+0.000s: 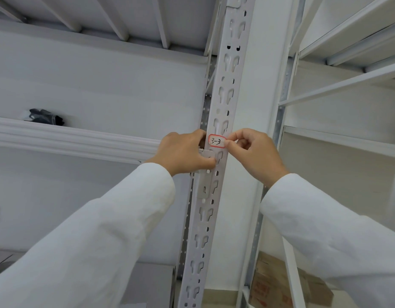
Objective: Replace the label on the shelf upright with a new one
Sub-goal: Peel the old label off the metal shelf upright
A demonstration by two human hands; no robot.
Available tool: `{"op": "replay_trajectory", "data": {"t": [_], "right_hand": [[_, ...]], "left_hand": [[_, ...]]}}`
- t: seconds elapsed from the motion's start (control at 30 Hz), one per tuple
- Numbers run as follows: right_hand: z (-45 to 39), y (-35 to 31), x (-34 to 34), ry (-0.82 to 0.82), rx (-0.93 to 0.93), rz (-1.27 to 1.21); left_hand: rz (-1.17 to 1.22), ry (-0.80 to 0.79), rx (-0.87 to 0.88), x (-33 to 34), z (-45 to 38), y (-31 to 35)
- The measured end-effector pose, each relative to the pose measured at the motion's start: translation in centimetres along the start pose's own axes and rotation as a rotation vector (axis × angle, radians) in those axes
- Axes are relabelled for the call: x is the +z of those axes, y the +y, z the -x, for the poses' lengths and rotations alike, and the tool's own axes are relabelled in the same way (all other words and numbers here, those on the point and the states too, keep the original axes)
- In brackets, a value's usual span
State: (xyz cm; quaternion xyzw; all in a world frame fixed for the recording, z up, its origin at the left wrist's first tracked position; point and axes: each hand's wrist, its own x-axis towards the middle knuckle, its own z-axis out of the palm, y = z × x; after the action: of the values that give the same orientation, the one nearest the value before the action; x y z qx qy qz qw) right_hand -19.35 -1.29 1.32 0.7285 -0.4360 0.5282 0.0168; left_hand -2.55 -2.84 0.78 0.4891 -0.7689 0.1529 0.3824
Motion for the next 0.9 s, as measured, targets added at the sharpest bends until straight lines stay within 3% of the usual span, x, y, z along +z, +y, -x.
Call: {"op": "replay_trajectory", "data": {"t": [0.13,0.3,0.9], "right_hand": [[0.4,-0.1,-0.1,0.000,-0.063,0.160],[0.1,-1.2,0.3,0.031,0.028,0.244],[-0.4,-1.2,0.6,-0.054,0.108,-0.096]], "left_hand": [[0.001,0.007,0.001,0.0,0.0,0.1],[0.001,0.001,-0.013,-0.1,0.0,0.2],[0.001,-0.003,-0.008,-0.1,0.1,0.1]]}}
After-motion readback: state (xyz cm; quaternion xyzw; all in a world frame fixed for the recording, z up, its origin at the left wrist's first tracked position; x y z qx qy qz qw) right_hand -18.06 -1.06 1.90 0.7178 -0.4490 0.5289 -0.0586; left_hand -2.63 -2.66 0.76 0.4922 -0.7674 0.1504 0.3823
